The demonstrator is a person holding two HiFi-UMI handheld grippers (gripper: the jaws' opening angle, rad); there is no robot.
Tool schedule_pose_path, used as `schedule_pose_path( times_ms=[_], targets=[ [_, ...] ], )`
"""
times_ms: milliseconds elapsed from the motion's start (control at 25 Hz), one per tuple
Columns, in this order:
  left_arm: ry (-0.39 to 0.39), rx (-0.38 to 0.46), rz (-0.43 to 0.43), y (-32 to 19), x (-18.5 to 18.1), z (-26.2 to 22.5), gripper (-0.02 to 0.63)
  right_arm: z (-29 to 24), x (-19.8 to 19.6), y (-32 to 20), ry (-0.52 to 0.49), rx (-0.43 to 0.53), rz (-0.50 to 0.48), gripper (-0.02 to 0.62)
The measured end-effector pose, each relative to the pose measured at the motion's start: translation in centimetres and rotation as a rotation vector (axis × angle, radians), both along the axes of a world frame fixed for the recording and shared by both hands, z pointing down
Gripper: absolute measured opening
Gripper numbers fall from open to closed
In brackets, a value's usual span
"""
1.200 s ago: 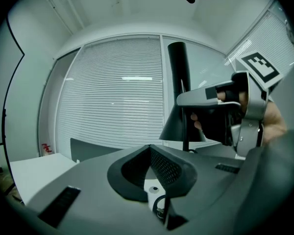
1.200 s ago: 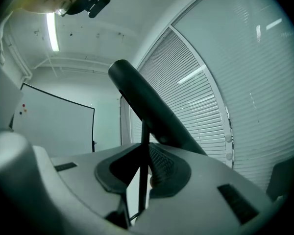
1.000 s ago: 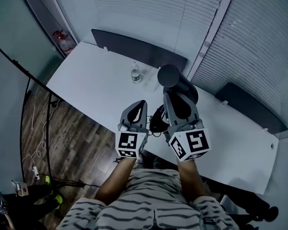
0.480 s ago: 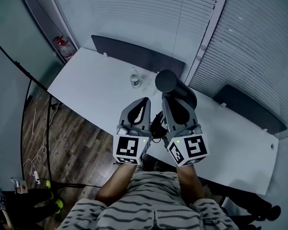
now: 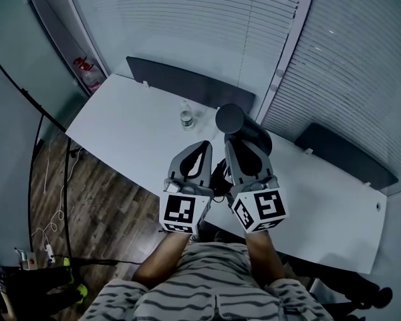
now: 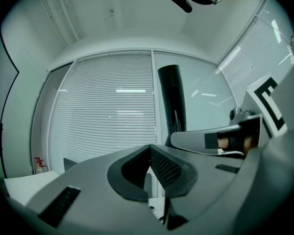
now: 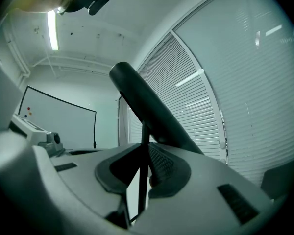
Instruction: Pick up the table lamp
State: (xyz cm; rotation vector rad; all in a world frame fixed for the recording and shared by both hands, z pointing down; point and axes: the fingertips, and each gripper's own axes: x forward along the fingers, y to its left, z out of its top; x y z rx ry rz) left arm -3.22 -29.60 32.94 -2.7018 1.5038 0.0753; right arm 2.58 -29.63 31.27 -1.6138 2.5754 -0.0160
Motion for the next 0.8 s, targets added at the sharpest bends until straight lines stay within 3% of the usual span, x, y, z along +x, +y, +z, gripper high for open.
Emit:
schedule_pose_path(
  times_ms=[800],
  targets=[
    [-0.010, 0.009, 0.000, -1.4, 0.2, -0.1, 0.008, -0.1, 0.1, -1.4, -0.003, 0.011, -0.012, 0.051]
  ],
)
